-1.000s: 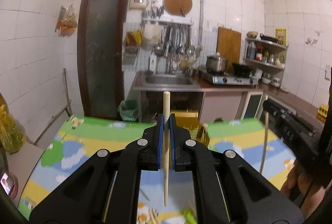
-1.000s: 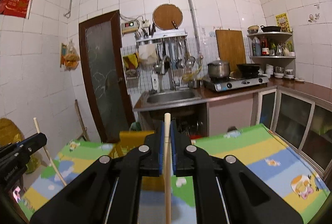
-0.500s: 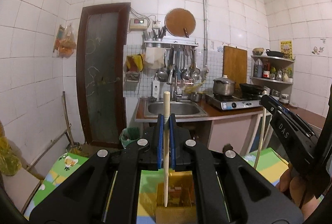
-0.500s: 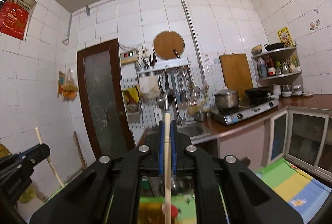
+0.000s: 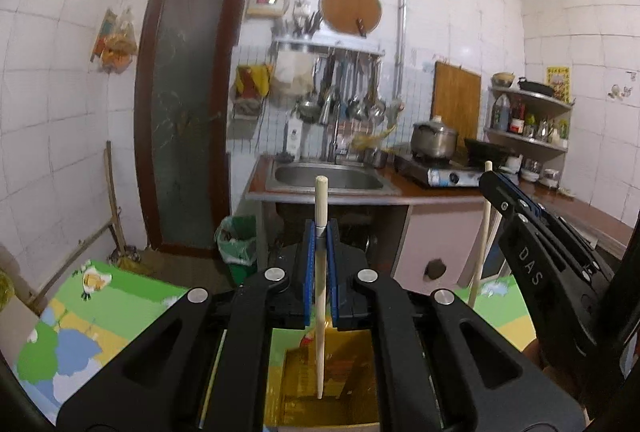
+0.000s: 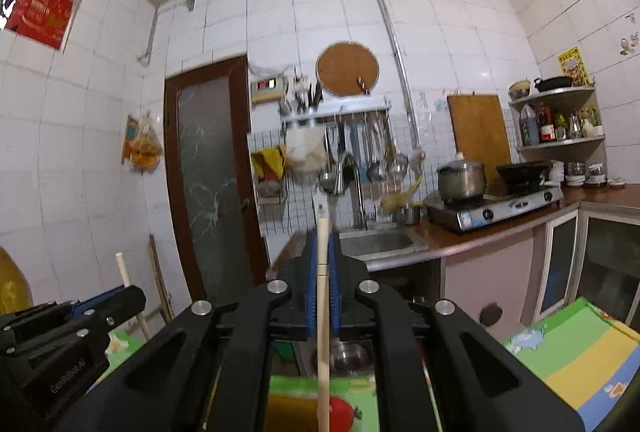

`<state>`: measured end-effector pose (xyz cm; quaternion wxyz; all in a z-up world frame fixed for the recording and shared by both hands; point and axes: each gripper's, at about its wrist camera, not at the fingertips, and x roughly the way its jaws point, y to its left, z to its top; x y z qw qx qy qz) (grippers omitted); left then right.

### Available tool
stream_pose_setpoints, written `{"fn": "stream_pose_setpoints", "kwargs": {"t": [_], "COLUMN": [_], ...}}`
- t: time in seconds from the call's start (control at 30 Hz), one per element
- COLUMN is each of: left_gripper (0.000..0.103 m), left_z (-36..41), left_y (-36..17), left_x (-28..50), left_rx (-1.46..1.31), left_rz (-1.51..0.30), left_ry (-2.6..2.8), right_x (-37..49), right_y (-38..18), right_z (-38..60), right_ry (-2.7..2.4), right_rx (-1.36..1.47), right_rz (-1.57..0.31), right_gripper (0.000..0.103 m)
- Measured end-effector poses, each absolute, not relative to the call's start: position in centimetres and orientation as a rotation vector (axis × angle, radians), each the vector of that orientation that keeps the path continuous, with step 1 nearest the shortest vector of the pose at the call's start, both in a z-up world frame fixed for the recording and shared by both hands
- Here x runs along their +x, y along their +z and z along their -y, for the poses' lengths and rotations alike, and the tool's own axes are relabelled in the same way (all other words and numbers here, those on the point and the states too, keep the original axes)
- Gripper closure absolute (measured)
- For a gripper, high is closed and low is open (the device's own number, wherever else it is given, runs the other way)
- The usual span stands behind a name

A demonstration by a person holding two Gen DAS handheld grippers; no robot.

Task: Organize utensils
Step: 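Lift the chopsticks with both grippers and lower them into the yellow caddy, then open both grippers to release the chopsticks into the caddy, then grasp another chopstick with the left gripper while the right gripper grasps one too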

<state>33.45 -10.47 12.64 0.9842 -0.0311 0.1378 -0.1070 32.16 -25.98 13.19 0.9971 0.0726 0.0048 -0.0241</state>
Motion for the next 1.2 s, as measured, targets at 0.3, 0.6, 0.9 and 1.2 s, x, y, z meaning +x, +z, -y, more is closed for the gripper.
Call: {"fn": "stream_pose_setpoints", "kwargs": {"t": [0.3,0.6,0.9,1.2], "left_gripper": [0.079,0.009,0.005,0.005], "left_z": [7.4,1.8,-0.2,-0.6], "left_y": [11.1,12.0,6.1,-1.3], "left_x": [31.4,22.5,15.0,13.7], "left_rx": [-0.055,-0.057,-0.043,0.002], "left_rz": [-0.388,-0.428,-0.571,-0.741], "left_ry": [-0.168,-0.093,-0.082,-0.033], "right_x": [30.2,22.2,14.7,13.3], "right_y": [10.3,9.3,4.4,-1.2], "right_z": [26.6,26.0,23.7,22.6], "right_ry": [-0.086,-0.110,-0.075,-0.047], "right_rx": [0.121,0.026,0.045,0.073], "right_rz": [-0.184,-0.378,-0.555,-0.697], "right_gripper": [0.039,0.039,0.039,0.039]}}
